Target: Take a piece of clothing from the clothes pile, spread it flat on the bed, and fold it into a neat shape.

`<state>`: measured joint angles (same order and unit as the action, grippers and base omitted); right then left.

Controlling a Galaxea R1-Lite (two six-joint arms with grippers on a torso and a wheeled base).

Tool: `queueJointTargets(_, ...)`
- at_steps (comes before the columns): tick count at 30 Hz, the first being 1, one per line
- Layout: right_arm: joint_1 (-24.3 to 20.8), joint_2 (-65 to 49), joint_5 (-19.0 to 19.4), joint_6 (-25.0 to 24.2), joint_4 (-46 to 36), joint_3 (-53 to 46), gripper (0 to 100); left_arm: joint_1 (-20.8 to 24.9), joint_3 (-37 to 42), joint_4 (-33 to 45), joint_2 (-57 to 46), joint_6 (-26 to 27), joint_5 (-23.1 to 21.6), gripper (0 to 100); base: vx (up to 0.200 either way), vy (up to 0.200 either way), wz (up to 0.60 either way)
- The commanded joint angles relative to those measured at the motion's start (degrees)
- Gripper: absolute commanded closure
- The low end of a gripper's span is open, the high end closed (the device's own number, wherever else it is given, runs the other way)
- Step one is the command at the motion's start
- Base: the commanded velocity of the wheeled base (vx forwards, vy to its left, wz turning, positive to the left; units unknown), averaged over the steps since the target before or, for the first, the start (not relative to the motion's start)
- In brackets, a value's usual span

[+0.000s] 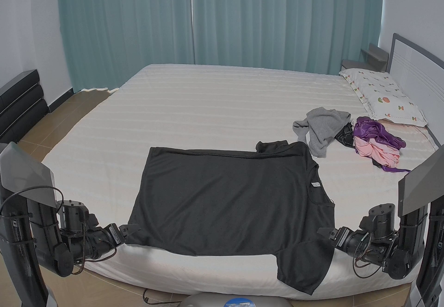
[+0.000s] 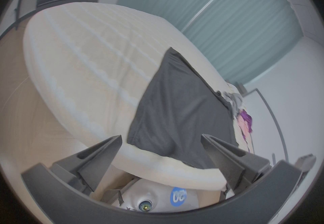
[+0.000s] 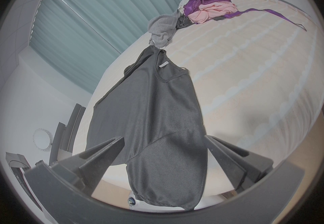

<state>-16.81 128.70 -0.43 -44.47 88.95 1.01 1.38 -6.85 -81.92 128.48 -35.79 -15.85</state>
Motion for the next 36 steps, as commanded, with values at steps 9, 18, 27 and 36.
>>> queueJointTargets(9,-0.68,0.15,0.08,-0.53,0.78,-0.92,0,-6.39,-1.59,-3.33,10.04,22.26,-15.97,0,0.000,0.000,0.00)
queueJointTargets(18,-1.03,0.15,0.08,-0.88,0.78,-0.92,0,-6.21,-6.42,-2.98,12.06,24.19,-12.89,0,0.000,0.000,0.00)
queueJointTargets(27,-1.12,0.06,0.08,-0.88,0.78,-0.92,0,-6.65,-5.54,-3.25,12.24,24.19,-12.63,100,0.000,0.000,0.00)
queueJointTargets(36,-1.03,0.15,-0.01,-0.88,0.78,-0.92,0,-8.94,-0.88,-7.20,10.21,24.45,-12.63,100,0.000,0.000,0.00)
